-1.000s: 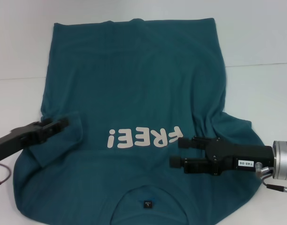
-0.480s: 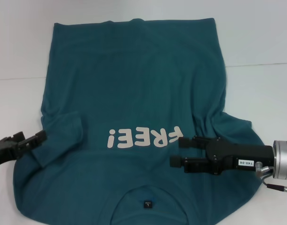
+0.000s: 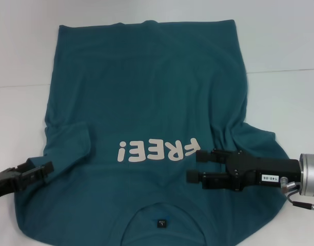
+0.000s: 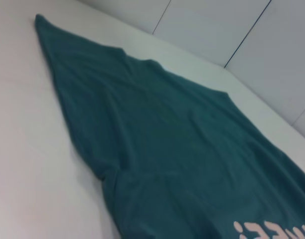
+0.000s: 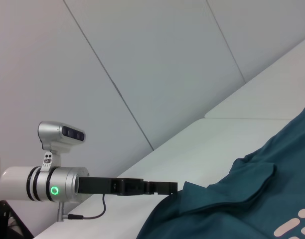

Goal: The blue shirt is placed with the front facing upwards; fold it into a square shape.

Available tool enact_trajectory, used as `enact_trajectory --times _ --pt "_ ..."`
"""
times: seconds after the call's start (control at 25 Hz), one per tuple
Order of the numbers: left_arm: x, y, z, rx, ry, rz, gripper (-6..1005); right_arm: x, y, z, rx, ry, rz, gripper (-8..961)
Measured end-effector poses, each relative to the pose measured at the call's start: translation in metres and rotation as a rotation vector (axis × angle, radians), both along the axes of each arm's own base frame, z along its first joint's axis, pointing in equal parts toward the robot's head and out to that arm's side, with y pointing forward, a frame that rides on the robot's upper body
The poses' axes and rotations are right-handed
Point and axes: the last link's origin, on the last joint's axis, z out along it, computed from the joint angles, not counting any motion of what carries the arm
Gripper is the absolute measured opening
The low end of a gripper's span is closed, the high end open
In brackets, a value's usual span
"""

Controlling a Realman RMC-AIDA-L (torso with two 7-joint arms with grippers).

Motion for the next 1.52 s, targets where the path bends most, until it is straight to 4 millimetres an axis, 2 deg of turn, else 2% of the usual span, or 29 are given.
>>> enact_trajectory --times 0.96,1.52 --pt "0.002 0.009 -0.012 -0.035 0.026 0.004 888 0.002 -0.002 0.000 -0.001 0.000 -0.003 940" --pt "0.016 0.018 -0.019 -0.071 0.043 -0.047 864 0.003 -0.003 0.000 0.001 -0.002 -0.003 941"
